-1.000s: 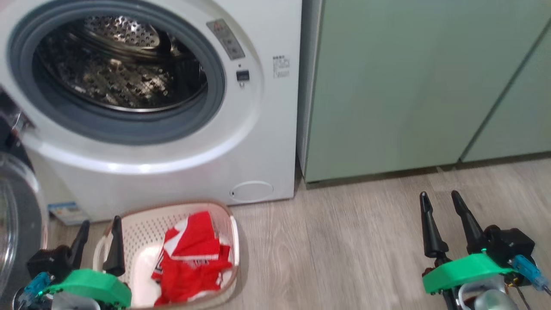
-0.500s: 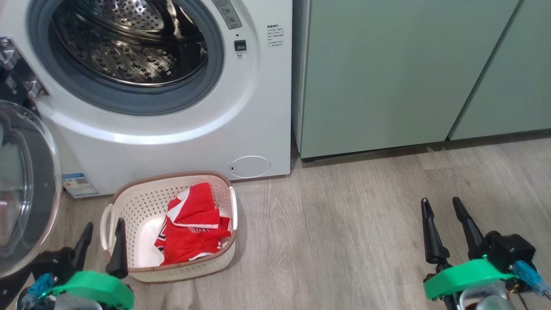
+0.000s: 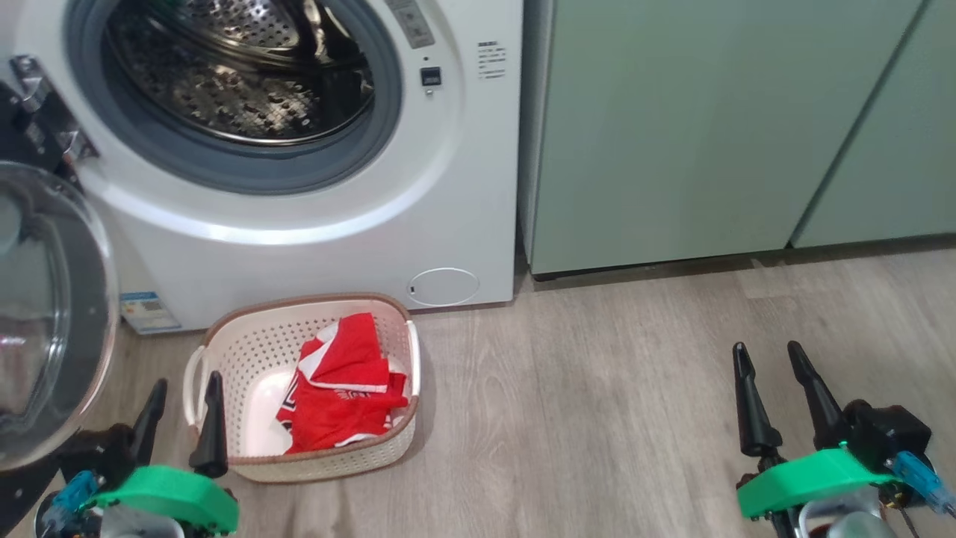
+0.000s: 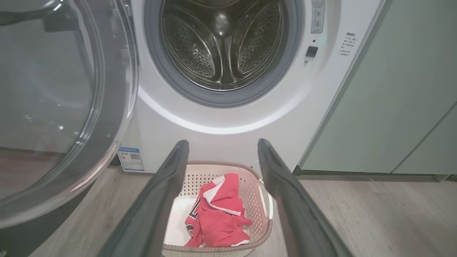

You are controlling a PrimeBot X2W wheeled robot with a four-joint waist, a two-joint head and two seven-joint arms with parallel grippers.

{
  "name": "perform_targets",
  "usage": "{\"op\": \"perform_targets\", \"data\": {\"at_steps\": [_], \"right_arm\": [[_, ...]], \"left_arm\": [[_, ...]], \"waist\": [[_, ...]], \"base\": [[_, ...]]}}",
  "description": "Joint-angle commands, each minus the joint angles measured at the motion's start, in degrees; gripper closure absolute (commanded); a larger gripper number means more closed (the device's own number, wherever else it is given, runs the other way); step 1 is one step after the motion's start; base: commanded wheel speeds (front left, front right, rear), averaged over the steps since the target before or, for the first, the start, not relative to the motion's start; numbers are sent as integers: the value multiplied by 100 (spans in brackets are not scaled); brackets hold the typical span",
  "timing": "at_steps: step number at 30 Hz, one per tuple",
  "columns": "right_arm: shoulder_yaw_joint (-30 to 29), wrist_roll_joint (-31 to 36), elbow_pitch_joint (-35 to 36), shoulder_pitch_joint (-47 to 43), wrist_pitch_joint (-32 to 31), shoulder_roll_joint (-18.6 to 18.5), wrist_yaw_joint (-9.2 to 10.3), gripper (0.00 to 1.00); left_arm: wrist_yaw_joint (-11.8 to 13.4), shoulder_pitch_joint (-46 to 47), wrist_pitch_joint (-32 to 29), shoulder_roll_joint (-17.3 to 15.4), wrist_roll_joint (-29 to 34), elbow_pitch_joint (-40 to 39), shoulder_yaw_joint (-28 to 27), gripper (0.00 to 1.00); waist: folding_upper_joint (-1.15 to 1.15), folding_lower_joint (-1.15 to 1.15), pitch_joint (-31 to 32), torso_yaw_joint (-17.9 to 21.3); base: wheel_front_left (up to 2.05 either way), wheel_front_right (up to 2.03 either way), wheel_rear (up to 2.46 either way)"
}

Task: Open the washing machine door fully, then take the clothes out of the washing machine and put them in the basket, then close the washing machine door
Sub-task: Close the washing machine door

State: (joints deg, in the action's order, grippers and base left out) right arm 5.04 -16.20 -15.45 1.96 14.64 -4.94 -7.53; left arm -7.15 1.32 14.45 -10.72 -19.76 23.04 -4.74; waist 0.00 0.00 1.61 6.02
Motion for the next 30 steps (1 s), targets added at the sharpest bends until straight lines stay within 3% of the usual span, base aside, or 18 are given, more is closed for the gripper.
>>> {"op": "perform_targets", "data": {"at_steps": [1,9,30], "right_arm": [[126,-4,204,89,36,0,4,0],[118,-19,186,84,36,33,4,0],[149,-33,195,189,36,126,4,0]], "left_arm": [[-34,235,55,-102,-2,-186,-194,0],[-34,264,55,-2,59,-181,-282,0],[-33,406,55,151,422,-121,-570,0]], "waist": [[0,0,-4,-115],[0,0,7,-673],[0,0,-59,-2643]], "base": [[0,0,0],[0,0,0],[0,0,0]]}}
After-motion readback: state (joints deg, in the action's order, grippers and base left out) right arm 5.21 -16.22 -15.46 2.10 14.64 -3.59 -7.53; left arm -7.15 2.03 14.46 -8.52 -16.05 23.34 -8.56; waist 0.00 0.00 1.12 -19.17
